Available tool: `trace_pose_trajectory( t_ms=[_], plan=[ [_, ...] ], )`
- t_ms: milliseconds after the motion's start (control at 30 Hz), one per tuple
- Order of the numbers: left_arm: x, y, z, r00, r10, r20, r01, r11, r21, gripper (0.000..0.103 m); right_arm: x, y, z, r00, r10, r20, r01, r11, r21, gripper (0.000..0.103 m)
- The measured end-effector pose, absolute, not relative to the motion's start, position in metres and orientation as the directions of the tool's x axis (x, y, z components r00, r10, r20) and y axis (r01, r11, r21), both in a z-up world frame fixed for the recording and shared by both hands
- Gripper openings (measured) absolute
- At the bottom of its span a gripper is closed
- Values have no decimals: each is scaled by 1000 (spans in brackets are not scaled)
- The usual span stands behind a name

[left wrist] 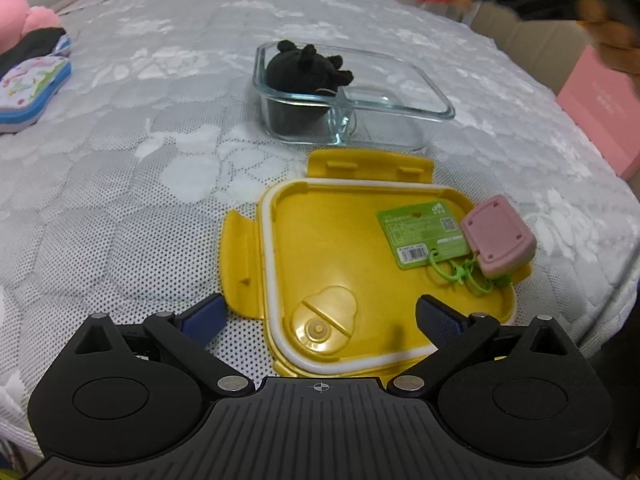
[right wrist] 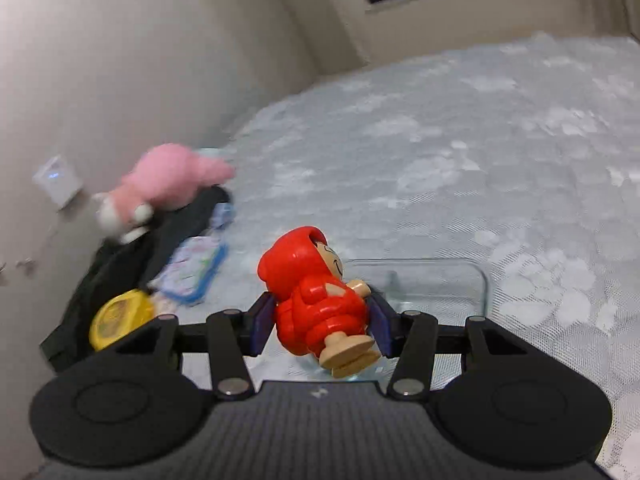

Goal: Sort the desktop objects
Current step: 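Lift the red doll with the right gripper and carry it to the glass container, then lower the red doll beside the cat and open the right gripper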

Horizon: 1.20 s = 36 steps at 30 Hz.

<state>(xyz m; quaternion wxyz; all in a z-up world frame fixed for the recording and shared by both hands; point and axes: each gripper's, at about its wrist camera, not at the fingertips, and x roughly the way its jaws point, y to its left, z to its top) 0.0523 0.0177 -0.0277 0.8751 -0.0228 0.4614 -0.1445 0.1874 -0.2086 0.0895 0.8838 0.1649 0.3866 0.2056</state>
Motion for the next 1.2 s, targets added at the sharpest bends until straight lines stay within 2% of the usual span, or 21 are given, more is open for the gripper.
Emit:
trace_pose_trajectory(
  t_ms=[67, 200, 433, 700, 833, 900, 1000, 1033, 1100, 1133, 1200],
  plan=[
    [50, 17, -29, 530, -276, -802, 240, 956, -170, 103, 201, -206, 68, 637, 392, -663, -127, 903, 411, 53],
    [49, 22, -29, 527, -290, -799, 237, 953, -190, 103, 220, -199, 29, 617, 283, -734, -14, 937, 349, 53],
    [50, 25, -30, 523, -298, -798, 216, 953, -214, 103, 227, -183, -9, 549, 260, -795, 35, 943, 332, 53],
    [48, 18, -28, 535, -280, -797, 223, 957, -187, 103, 225, -187, -9, 522, 314, -793, -9, 932, 363, 55],
    [48, 17, -29, 537, -275, -798, 223, 958, -180, 103, 220, -192, 0, 549, 340, -763, -39, 923, 383, 58],
    [48, 17, -29, 536, -277, -797, 222, 958, -184, 103, 217, -190, 8, 579, 330, -745, -73, 932, 355, 58],
    [48, 18, -29, 535, -280, -797, 222, 957, -187, 103, 218, -173, 14, 590, 258, -765, -172, 966, 194, 58],
    [48, 18, -29, 535, -280, -797, 223, 957, -187, 103, 219, -167, 13, 584, 240, -776, -207, 968, 143, 57],
    [48, 18, -29, 535, -281, -797, 223, 957, -188, 103, 221, -158, 7, 566, 220, -795, -253, 964, 86, 50],
    [48, 18, -29, 535, -282, -797, 223, 956, -189, 103, 222, -159, 5, 567, 223, -793, -228, 967, 109, 43],
    [47, 19, -29, 534, -285, -796, 223, 956, -192, 103, 224, -161, 1, 569, 231, -789, -177, 972, 156, 44]
  ],
)
